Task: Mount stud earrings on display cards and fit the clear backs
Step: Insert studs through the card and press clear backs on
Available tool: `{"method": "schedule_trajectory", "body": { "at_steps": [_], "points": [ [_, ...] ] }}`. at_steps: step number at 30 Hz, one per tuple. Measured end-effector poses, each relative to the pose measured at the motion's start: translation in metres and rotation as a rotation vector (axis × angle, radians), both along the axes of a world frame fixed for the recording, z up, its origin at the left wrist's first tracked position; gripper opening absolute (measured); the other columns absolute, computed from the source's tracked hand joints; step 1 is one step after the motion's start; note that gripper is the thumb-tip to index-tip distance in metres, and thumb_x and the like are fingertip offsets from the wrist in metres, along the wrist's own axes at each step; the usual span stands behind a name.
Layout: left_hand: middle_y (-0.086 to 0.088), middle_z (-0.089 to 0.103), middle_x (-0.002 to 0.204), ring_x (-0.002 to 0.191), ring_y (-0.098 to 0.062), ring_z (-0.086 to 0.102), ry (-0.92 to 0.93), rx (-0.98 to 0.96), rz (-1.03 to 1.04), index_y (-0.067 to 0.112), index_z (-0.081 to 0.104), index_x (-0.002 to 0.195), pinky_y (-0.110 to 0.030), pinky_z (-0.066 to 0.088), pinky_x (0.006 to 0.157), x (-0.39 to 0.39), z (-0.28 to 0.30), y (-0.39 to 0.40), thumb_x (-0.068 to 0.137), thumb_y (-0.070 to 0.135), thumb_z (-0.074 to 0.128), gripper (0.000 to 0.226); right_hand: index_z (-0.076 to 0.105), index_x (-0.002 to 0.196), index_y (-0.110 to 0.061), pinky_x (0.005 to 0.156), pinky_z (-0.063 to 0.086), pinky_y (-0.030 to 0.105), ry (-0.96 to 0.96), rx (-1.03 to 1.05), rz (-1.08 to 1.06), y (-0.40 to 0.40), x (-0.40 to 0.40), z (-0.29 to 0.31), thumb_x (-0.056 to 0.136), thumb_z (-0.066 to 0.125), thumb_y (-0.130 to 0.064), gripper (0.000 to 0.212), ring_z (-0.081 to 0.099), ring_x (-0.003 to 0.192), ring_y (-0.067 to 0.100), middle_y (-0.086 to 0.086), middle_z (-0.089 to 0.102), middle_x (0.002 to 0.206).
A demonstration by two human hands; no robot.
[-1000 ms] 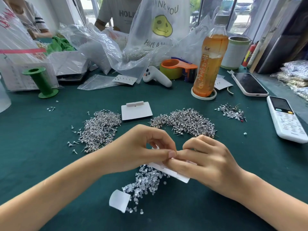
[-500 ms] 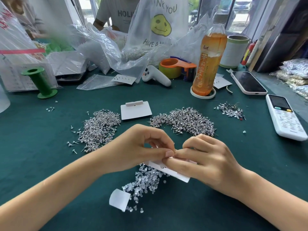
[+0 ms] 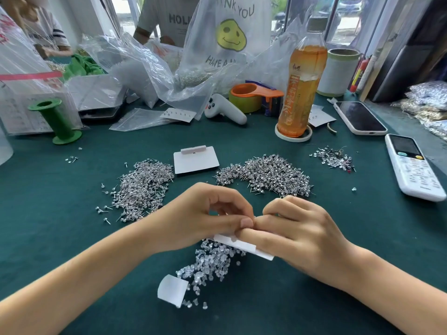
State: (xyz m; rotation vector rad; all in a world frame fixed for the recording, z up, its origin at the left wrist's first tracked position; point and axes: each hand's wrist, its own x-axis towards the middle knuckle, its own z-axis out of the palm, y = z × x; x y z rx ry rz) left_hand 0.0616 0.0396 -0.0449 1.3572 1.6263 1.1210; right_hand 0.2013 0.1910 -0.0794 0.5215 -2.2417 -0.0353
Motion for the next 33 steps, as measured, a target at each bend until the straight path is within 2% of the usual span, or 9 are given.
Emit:
{"method": "schedule_trajectory", "body": {
  "at_steps": [3,7,9,13,18,22,25,30,33],
  "points": [
    [-0.006,0.063,0.074,0.066,-0.009,0.054,-0.103,-0.025,-0.017,0.009,0.068,0.086,-0.02,0.043,0.061,0.0,0.001,0.0,0.082,0.017,0.064,0.009,0.074,0.09,-0.014,0.058,0.047,0.028,0.01,-0.018,0.013,-0.001,-0.001,-0.001,0.095,0.055,-0.007,0.021,0.055,0.062,0.022,-0.002,0.066,0.071],
    [-0.006,0.063,0.078,0.071,-0.011,0.055,-0.105,-0.025,-0.027,0.007,0.067,0.089,-0.017,0.045,0.064,0.0,0.002,0.0,0.082,0.017,0.064,0.012,0.05,0.103,-0.014,0.059,0.048,0.028,0.023,-0.087,0.042,-0.002,-0.002,-0.002,0.096,0.05,-0.006,0.01,0.054,0.067,0.02,0.0,0.064,0.068],
    [-0.005,0.063,0.077,0.07,-0.011,0.054,-0.099,-0.017,-0.013,0.01,0.068,0.087,-0.016,0.042,0.061,0.0,0.003,0.0,0.081,0.019,0.065,0.011,0.048,0.102,-0.013,0.06,0.047,0.026,0.019,-0.163,0.052,0.0,-0.003,-0.003,0.095,0.052,-0.01,0.009,0.052,0.071,0.016,0.001,0.064,0.067],
    [-0.001,0.064,0.076,0.068,-0.007,0.054,-0.049,0.02,-0.001,0.012,0.069,0.087,-0.013,0.041,0.06,0.001,0.002,-0.001,0.083,0.021,0.066,0.01,0.05,0.095,-0.015,0.065,0.042,0.02,-0.007,-0.333,0.023,0.002,-0.004,-0.006,0.096,0.054,-0.026,0.012,0.052,0.067,0.013,0.004,0.063,0.073],
    [0.005,0.066,0.076,0.067,-0.001,0.057,0.076,0.084,0.049,0.012,0.07,0.088,-0.009,0.042,0.062,0.004,0.002,0.0,0.084,0.02,0.066,0.009,0.051,0.084,-0.02,0.062,0.047,0.027,-0.027,-0.444,0.021,0.007,-0.006,-0.012,0.082,0.071,-0.016,0.02,0.055,0.071,0.012,0.002,0.068,0.077],
    [0.0,0.068,0.076,0.068,-0.006,0.06,0.147,0.098,0.068,0.01,0.07,0.088,-0.013,0.044,0.065,0.004,0.0,0.0,0.086,0.011,0.067,0.004,0.049,0.078,-0.019,0.057,0.046,0.032,0.003,-0.416,0.012,0.007,-0.008,-0.015,0.087,0.066,-0.017,0.02,0.057,0.066,0.017,0.005,0.069,0.073],
    [0.0,0.069,0.076,0.068,-0.006,0.06,0.177,0.09,0.065,0.011,0.069,0.088,-0.013,0.044,0.066,0.005,0.0,0.0,0.087,0.012,0.067,0.003,0.057,0.07,-0.014,0.055,0.045,0.032,0.021,-0.398,-0.014,0.007,-0.008,-0.015,0.082,0.07,-0.01,0.018,0.058,0.059,0.024,0.008,0.065,0.071],
    [-0.001,0.069,0.076,0.07,-0.013,0.062,0.202,0.073,0.068,0.012,0.07,0.087,-0.016,0.048,0.067,0.004,0.0,0.001,0.086,0.017,0.067,0.006,0.063,0.059,-0.007,0.055,0.044,0.029,0.055,-0.331,-0.043,0.005,-0.008,-0.012,0.073,0.076,-0.002,0.02,0.053,0.068,0.013,0.006,0.064,0.065],
    [-0.001,0.069,0.076,0.07,-0.01,0.062,0.208,0.061,0.059,0.013,0.07,0.088,-0.016,0.048,0.067,0.004,0.0,-0.001,0.086,0.018,0.067,0.006,0.064,0.056,-0.006,0.055,0.045,0.03,0.056,-0.302,-0.049,0.004,-0.007,-0.011,0.074,0.076,-0.003,0.022,0.053,0.069,0.012,0.005,0.065,0.066]
  ]
}}
